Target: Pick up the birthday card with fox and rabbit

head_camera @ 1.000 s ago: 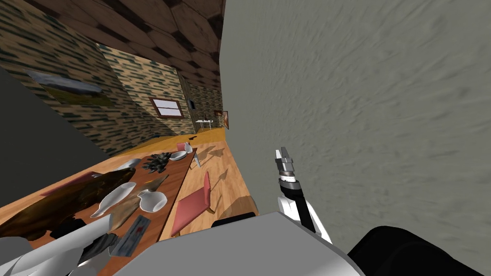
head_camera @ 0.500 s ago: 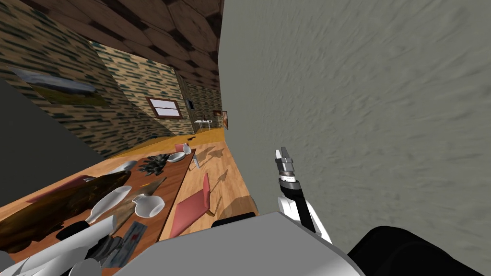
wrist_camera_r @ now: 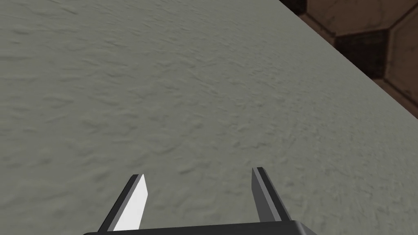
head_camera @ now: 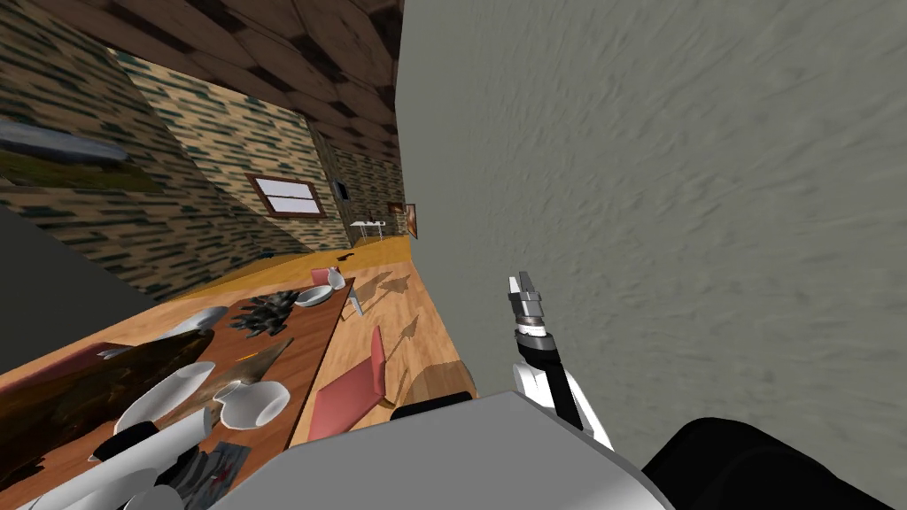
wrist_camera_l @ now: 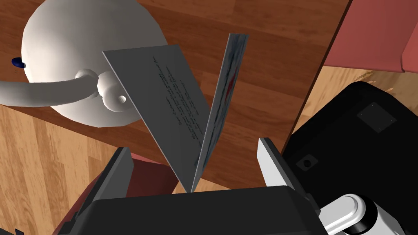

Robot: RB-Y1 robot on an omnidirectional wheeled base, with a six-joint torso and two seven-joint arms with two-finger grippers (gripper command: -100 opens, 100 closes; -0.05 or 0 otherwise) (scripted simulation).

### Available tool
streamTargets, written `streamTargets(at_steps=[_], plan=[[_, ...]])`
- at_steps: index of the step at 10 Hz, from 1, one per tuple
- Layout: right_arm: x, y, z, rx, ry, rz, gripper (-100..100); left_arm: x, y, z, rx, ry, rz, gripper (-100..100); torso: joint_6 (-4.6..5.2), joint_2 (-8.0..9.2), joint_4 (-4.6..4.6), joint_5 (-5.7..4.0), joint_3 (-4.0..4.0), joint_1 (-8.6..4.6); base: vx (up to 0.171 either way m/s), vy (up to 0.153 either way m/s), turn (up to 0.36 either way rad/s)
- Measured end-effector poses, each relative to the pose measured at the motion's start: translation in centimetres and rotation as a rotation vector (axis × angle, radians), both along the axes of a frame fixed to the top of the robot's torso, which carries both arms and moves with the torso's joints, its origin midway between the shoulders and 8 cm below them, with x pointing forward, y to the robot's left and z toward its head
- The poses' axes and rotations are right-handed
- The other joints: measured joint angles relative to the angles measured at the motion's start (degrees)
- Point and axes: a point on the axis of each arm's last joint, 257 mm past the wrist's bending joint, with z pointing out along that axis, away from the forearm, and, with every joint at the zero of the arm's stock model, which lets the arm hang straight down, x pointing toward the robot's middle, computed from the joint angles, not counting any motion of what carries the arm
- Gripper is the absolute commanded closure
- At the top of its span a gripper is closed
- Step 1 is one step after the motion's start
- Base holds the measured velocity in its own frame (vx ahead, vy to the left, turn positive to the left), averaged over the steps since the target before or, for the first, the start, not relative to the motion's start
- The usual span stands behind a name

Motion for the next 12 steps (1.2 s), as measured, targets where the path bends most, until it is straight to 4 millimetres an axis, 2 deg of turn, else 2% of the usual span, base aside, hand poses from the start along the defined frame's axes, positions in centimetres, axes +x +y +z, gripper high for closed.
streamTargets(at_steps=[3, 6, 9, 12], plan=[[0.0, 0.0, 0.0, 0.0, 0.0, 0.0, 0, -2.8, 0.6, -0.9, -0.003, 0.001, 0.056, -100, -0.04, 0.17, 0.04, 0.0, 0.1, -0.01, -0.043, 0.01, -0.163], [0.0, 0.0, 0.0, 0.0, 0.0, 0.0, 0, -4.5, 1.0, -1.2, -0.004, 0.001, 0.093, -100, -0.09, 0.08, 0.02, 0.0, 0.05, 0.0, -0.025, 0.006, -0.13], [0.0, 0.0, 0.0, 0.0, 0.0, 0.0, 0, -7.4, 1.7, -1.6, 0.0, -0.003, 0.154, -100, -0.06, 0.16, 0.04, 0.0, 0.1, 0.0, -0.04, 0.009, -0.2], [0.0, 0.0, 0.0, 0.0, 0.0, 0.0, 0, -9.3, 2.0, -1.9, -0.001, -0.002, 0.192, -100, -0.09, 0.08, 0.02, -0.01, 0.05, -0.01, -0.026, 0.002, -0.126]])
